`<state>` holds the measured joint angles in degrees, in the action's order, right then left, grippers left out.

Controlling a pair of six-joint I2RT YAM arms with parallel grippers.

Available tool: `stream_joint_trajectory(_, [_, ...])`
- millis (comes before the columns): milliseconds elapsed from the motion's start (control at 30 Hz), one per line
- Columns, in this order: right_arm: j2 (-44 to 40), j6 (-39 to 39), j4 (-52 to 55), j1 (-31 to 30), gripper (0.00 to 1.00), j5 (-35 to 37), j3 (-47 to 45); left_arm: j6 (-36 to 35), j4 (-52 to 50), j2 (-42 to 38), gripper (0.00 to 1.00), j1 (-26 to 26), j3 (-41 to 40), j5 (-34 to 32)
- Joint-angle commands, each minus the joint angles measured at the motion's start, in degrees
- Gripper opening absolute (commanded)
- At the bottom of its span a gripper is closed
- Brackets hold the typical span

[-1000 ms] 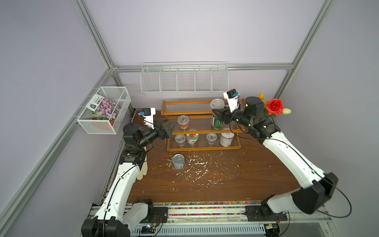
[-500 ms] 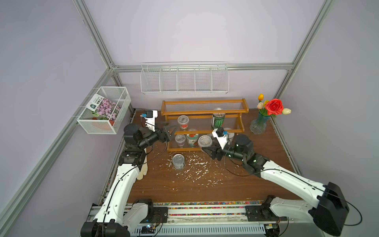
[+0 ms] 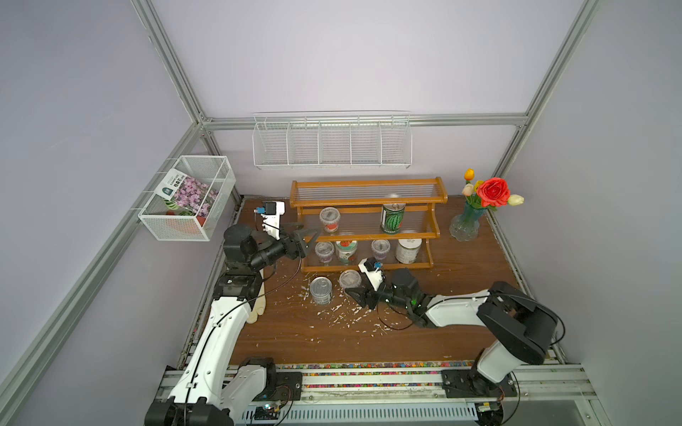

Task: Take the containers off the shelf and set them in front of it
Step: Place the container at the center of the board.

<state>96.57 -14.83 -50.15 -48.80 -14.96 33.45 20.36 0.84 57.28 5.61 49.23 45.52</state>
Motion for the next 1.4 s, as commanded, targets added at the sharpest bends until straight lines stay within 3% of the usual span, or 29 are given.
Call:
stream_joint_trajectory(0, [2.60, -0.09, -5.99, -0.33, 0.58, 0.88, -1.02, -1.79, -1.48, -0.73, 0.93, -0.41, -0.54, 0.97])
stream_joint_trajectory(400, [7.36, 3.43, -4.84, -0.24, 0.61, 2.81, -3.03, -4.14, -3.78, -0.68, 0.93, -0.35, -1.05, 0.74])
stream_joint_trajectory(1367, [-1.05, 7.44, 6.80, 3.17, 0.86, 4.90, -4.54, -7.08, -6.79, -1.16, 0.94, -0.39, -1.86, -0.73])
